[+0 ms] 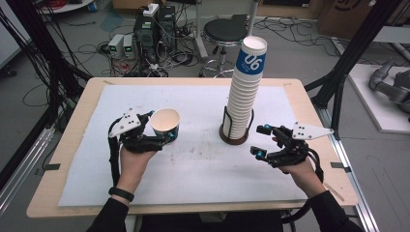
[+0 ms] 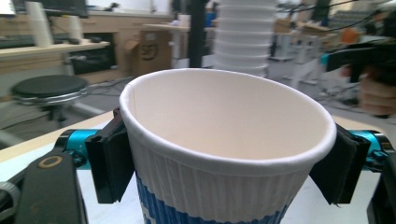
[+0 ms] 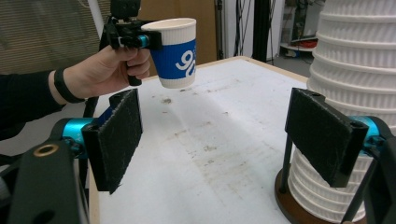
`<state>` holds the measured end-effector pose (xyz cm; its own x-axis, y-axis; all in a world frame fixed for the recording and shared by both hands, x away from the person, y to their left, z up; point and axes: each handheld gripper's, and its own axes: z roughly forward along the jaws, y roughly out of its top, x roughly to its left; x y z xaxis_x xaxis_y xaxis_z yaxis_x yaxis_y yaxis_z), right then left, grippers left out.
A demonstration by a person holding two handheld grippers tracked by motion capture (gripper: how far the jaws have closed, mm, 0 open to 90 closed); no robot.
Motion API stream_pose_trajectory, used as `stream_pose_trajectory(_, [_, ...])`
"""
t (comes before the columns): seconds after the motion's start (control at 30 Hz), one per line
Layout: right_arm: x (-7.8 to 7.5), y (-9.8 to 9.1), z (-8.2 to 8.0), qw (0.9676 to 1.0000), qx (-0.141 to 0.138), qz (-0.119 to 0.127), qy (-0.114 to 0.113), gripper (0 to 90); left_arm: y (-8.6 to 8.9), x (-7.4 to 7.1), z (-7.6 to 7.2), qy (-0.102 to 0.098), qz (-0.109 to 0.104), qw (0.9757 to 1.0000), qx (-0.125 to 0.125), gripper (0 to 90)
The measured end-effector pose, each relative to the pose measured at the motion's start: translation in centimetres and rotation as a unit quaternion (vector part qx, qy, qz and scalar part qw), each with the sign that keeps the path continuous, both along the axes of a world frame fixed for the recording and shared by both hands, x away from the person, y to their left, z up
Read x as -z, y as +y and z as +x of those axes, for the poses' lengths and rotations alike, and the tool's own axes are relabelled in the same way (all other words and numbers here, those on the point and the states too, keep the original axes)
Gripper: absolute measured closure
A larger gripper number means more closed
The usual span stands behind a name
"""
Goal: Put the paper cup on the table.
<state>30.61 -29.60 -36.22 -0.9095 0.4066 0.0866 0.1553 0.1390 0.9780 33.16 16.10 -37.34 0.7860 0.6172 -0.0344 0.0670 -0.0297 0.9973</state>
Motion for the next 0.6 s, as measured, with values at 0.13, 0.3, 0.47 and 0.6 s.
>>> stream_pose_trajectory(0.13, [0.0,-0.1,0.1,1.0000,0.005,-0.001,-0.002,19.3,0.7,0.3,0.6,0.001,-0.006,0.9998,-0.019,20.0])
stream_pose_trajectory(0.3, [0.1,-0.2,0.1,1.0000,0.006,-0.001,0.002,19.3,1.3,0.6,1.3,-0.008,-0.004,0.9990,-0.043,20.0])
stream_pose_trajectory(0.47, [0.1,-0.2,0.2,1.0000,0.008,-0.002,-0.001,19.3,2.2,1.2,2.3,-0.001,-0.009,0.9979,-0.064,20.0])
stream_pose_trajectory(0.6, [0.1,-0.3,0.2,1.0000,0.009,-0.001,-0.001,19.3,2.6,1.7,3.1,0.012,-0.014,0.9968,-0.077,20.0])
